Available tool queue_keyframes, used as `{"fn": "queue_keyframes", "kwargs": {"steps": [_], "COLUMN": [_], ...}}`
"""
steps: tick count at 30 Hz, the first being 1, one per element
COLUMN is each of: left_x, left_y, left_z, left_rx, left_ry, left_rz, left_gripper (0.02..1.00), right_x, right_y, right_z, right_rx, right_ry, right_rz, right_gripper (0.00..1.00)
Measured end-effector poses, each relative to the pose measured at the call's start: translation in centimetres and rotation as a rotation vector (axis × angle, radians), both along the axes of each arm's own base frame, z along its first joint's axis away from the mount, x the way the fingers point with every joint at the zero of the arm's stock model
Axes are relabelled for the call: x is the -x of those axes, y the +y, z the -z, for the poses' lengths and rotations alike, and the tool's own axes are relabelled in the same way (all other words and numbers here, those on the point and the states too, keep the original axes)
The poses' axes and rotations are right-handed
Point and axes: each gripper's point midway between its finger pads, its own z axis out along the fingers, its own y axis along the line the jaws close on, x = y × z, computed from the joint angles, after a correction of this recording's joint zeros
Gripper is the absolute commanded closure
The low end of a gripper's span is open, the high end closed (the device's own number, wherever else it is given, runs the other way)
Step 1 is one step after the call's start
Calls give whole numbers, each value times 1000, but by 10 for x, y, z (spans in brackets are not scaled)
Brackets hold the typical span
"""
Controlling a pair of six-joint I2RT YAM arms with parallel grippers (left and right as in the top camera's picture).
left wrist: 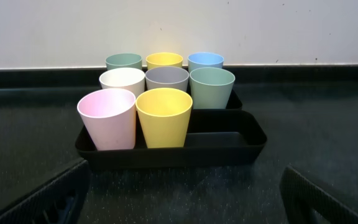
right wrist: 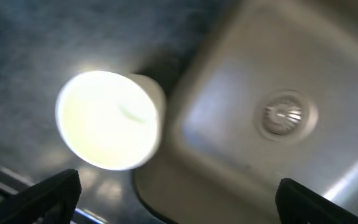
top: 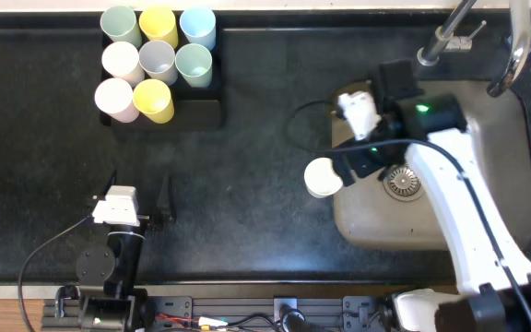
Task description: Store Cups
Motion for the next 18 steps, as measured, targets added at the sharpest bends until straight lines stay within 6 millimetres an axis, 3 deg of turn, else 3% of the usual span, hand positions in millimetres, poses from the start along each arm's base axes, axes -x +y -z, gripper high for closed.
{"fn": "queue_keyframes", "kwargs": {"steps": [8, 18], "left_x": [0, 0], "left_y": [0, 0], "left_z": [0, 0], "left_rx": [0, 0], "left_ry": [0, 0], "left_rz": [0, 0], "left_gripper": [20, 20], "right_x": [-5, -12], "right_y": [11, 7], "right_z": [21, 51], "right_rx": [-20, 32], "right_ry": [68, 141], "right_rz": [-21, -21], "right_gripper": [7, 23]}}
